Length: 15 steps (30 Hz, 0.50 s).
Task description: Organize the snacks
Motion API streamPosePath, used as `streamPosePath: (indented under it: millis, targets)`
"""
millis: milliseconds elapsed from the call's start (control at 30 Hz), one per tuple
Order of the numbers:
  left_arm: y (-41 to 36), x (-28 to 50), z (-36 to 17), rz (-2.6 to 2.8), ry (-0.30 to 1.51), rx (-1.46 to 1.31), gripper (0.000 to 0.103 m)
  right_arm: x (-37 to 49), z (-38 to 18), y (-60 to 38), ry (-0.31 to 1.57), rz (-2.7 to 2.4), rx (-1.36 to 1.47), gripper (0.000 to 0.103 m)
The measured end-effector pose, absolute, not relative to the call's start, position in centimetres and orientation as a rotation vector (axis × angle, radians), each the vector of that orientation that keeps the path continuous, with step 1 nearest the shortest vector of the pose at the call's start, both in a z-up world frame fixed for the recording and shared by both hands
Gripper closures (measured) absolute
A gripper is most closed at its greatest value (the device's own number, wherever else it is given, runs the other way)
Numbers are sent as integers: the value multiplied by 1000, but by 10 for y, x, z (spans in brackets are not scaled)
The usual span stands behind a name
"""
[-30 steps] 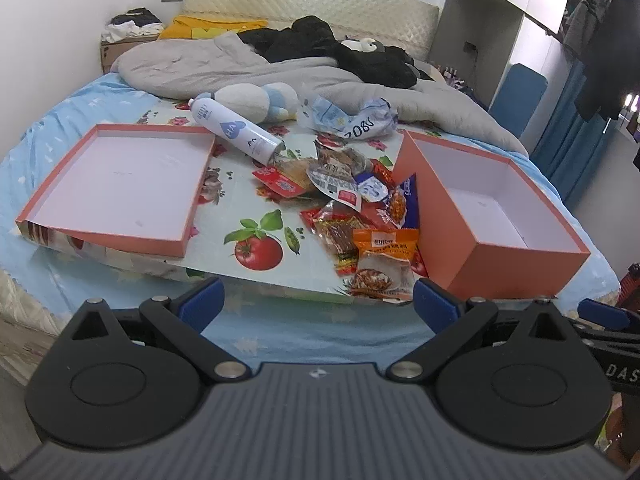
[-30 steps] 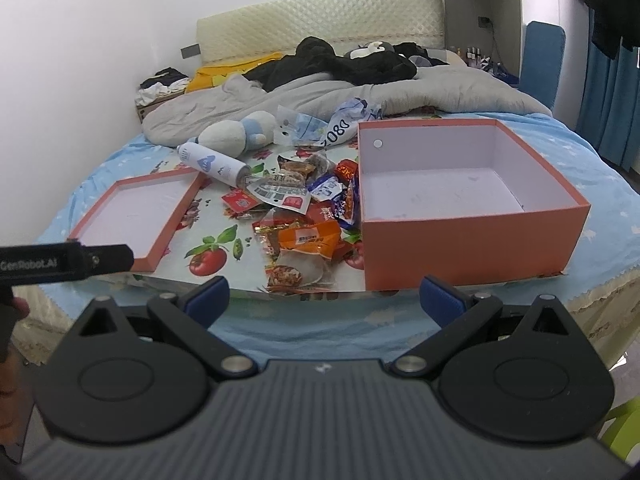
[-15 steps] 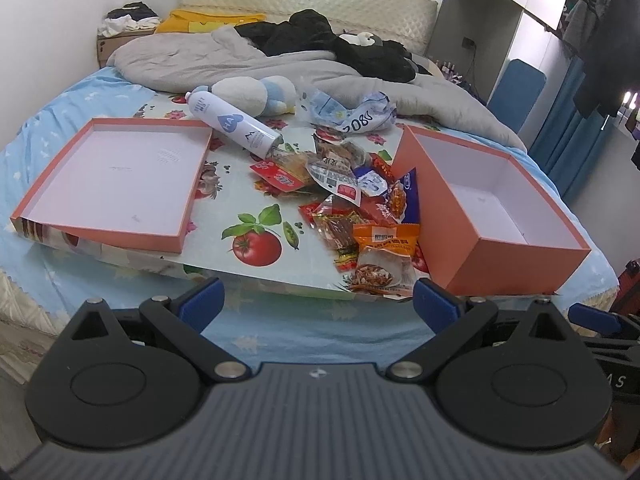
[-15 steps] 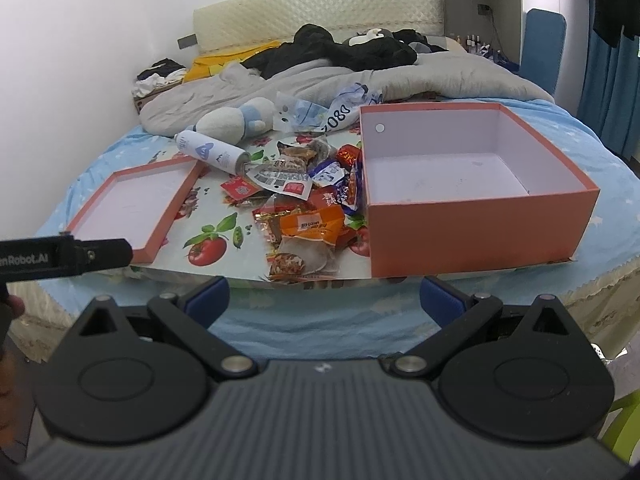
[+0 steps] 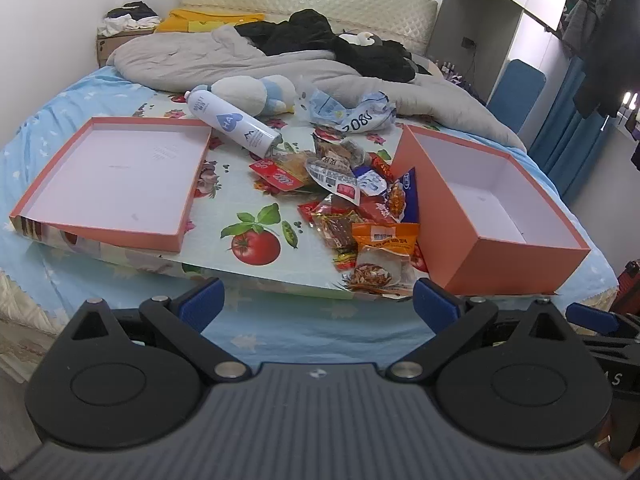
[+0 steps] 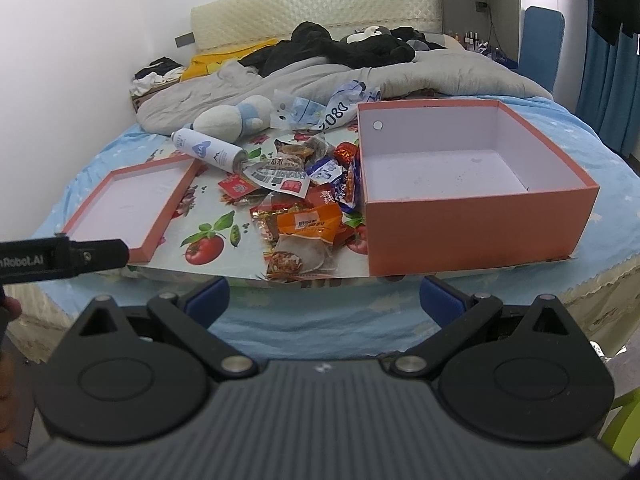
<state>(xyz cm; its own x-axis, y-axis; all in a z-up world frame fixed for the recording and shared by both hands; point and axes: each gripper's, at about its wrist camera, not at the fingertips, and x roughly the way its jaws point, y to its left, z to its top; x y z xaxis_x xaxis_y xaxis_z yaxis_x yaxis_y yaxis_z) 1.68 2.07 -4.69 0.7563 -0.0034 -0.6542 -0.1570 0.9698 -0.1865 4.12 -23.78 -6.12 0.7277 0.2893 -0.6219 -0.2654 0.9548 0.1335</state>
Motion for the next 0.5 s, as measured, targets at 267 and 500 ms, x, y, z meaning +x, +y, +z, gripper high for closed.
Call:
streamPosePath:
  millis: [267,500]
  targets:
    - [22,19,-51,95,716,-225,1,44,-63,-236,691,311,36,0]
    - [32,28,-66,87,777,-253,1,47,-69,-234,692,328,40,0]
